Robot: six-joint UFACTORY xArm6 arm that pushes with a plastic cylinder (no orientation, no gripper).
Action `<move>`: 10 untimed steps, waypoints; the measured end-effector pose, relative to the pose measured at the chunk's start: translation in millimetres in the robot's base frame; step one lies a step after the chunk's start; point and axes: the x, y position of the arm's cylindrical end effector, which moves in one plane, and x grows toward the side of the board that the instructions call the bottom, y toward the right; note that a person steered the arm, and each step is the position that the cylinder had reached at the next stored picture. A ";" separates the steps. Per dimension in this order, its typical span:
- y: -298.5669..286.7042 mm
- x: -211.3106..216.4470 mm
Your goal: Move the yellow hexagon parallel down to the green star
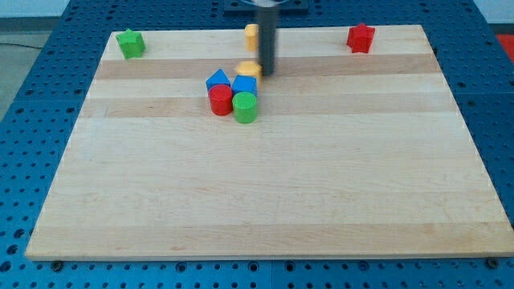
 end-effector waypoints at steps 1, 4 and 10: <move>-28.6 5.2; -168.0 8.0; -172.0 72.6</move>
